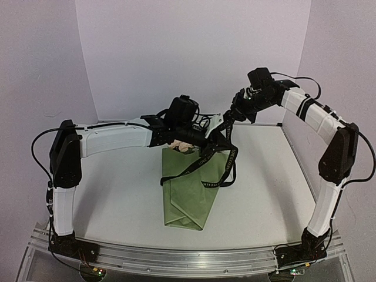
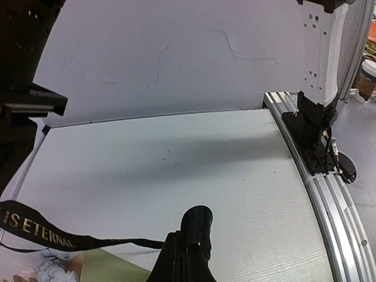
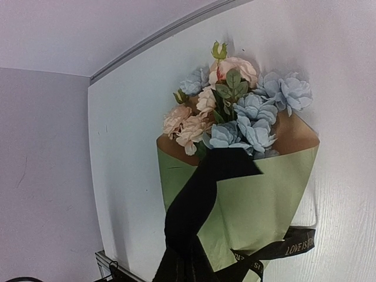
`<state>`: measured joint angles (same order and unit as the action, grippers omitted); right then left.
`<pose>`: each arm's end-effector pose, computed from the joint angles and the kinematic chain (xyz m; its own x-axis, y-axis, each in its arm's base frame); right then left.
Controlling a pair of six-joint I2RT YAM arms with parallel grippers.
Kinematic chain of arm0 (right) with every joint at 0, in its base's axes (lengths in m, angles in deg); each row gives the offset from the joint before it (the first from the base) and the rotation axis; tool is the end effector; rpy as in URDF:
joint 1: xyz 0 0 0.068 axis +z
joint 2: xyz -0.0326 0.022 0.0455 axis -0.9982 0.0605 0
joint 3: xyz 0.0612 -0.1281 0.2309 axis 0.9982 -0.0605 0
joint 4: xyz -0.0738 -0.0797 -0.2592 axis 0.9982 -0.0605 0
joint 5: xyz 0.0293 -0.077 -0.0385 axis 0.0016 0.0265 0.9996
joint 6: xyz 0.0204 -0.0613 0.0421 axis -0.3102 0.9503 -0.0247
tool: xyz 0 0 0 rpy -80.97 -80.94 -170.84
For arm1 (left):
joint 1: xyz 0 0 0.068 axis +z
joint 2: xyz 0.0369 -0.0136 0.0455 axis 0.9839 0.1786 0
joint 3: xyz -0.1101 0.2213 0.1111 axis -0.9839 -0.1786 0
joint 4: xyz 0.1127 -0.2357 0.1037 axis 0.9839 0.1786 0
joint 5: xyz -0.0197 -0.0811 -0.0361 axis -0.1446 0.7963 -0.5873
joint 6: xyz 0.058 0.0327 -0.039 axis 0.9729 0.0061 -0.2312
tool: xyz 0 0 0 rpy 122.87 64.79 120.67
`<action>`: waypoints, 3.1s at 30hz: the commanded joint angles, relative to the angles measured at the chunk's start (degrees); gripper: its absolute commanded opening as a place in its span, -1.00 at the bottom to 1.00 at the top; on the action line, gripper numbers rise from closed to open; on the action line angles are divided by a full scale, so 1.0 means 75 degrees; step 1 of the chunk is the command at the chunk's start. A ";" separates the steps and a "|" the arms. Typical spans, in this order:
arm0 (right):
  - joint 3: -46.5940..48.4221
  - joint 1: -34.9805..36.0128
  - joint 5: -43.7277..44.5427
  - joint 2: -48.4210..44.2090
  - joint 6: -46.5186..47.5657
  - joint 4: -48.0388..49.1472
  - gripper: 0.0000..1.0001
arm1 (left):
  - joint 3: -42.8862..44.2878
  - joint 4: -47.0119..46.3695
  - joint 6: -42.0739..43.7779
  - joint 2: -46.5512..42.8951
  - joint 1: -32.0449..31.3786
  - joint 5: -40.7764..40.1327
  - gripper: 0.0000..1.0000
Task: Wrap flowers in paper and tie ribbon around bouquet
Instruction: Cross the ribbon over the folded bouquet.
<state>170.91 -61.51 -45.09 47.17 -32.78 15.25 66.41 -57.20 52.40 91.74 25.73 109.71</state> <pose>0.4112 0.2209 0.3449 -0.8936 0.2636 -0.3634 -0.0720 0.7148 0.6956 0.2790 -0.4499 0.2854 0.1439 0.2955 -0.9445 0.9888 -0.0816 0.1251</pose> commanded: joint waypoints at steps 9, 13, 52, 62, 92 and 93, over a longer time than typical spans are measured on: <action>0.0242 -0.0019 -0.0534 0.0437 0.0187 0.0043 -1.00 | -0.0662 -0.2831 -0.2224 0.0034 0.0247 0.0513 -0.98; 0.0280 -0.0007 -0.0644 0.0516 0.0217 0.0045 -1.00 | -0.0373 -0.2401 -0.2257 0.0396 0.0248 0.0654 -0.97; -0.1481 0.0369 -0.1037 -0.1011 0.1052 0.0899 -1.00 | -0.4533 -0.0264 -0.2096 -0.2240 0.1214 -0.1607 0.28; -0.3457 0.0907 -0.1978 -0.2606 0.1244 0.2096 -1.00 | -0.4165 0.1421 -0.1227 -0.1684 0.1231 -0.1976 0.24; -0.4866 0.0754 -0.1936 -0.2928 0.1147 0.3732 -1.00 | -0.3444 0.1757 -0.0755 -0.0840 0.0591 -0.3079 -0.84; -0.5022 0.0755 -0.2182 -0.2969 0.1152 0.3980 -1.00 | -0.3442 0.1676 -0.0802 -0.0865 0.0598 -0.3081 -0.92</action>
<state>137.18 -56.01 -53.86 27.74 -24.38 36.00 37.49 -42.21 46.69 84.96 30.19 88.33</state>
